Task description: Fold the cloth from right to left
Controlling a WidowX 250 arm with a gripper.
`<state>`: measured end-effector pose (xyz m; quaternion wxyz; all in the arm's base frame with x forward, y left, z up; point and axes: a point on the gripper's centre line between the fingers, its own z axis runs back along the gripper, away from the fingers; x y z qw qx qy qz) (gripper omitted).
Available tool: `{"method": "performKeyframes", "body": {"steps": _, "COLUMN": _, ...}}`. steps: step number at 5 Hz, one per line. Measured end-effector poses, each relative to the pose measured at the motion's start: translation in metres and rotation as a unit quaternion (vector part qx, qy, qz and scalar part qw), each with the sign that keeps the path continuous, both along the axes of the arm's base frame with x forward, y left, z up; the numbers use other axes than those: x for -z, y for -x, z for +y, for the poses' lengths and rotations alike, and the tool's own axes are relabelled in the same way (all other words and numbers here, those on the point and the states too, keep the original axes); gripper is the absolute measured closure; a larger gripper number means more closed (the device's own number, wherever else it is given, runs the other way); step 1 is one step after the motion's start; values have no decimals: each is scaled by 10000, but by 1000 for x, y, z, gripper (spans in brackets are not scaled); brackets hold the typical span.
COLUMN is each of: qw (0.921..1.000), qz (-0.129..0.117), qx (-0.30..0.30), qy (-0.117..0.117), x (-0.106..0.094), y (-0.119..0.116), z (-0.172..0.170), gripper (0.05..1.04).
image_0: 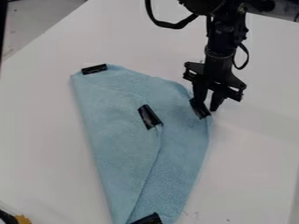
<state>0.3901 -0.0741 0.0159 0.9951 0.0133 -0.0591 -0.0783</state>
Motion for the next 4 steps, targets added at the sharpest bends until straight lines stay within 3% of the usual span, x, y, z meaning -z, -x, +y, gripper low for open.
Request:
{"method": "performKeyframes", "body": {"steps": 1, "qw": 10000, "qz": 84, "qx": -39, "qy": -36, "x": -1, "y": 2, "z": 1, "gripper": 208}}
{"method": "performKeyframes", "body": {"steps": 2, "qw": 9998, "qz": 117, "qx": -90, "qy": -118, "x": -3, "y": 2, "z": 4, "gripper": 66}}
{"method": "performKeyframes", "body": {"steps": 4, "qw": 9998, "qz": 67, "qx": -144, "qy": 101, "x": 6, "y": 4, "z": 4, "gripper": 130}}
